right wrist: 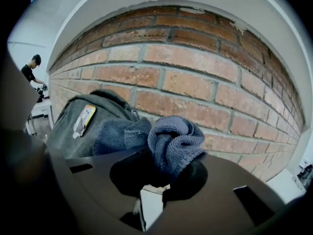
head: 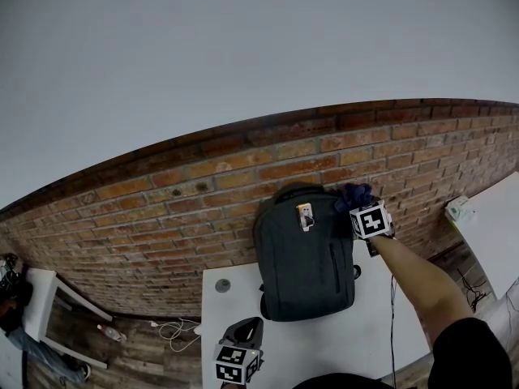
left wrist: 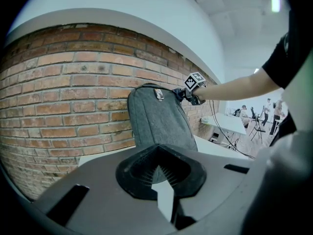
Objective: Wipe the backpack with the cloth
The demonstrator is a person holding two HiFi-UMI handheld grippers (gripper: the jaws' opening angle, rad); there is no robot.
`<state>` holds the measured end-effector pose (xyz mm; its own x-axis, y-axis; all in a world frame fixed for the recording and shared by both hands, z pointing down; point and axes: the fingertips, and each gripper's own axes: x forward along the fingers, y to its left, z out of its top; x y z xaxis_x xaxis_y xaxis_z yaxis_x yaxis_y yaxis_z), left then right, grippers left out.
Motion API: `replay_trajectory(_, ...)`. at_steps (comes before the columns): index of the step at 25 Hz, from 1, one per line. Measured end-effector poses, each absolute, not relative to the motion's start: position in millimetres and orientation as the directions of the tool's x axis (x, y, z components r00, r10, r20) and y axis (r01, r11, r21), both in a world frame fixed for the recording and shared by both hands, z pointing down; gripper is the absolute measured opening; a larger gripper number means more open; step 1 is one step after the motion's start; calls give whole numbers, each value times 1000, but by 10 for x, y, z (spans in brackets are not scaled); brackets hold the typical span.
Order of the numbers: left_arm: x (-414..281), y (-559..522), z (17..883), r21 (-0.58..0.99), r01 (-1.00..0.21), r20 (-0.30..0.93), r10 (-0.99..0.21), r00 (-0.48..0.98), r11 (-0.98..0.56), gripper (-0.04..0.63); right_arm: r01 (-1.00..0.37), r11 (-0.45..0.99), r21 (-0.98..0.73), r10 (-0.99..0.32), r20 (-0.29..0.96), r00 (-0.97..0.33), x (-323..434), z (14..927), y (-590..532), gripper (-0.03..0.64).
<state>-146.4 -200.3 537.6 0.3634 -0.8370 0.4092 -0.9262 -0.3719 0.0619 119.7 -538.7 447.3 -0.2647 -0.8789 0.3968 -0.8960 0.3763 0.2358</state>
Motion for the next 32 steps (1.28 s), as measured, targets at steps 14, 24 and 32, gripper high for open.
replay_trajectory(14, -1415, -2016, 5386, 64, -919, 408, -830, 380, -390, -18, -905, 379, 196, -876, 390, -283, 1279, 4610, -5301, 51)
replay_trajectory(24, -1560, -1970, 5462, 77, -934, 413, -842, 348, -348, -18, -818, 534, 213, -832, 305, -464, 541, 3930, -5451, 51)
replay_trajectory(32, -1727, -1916, 5500, 88, -949, 414, -856, 311, -302, -18, -724, 604, 332, -796, 285, -534, -181, 3851, -5304, 51)
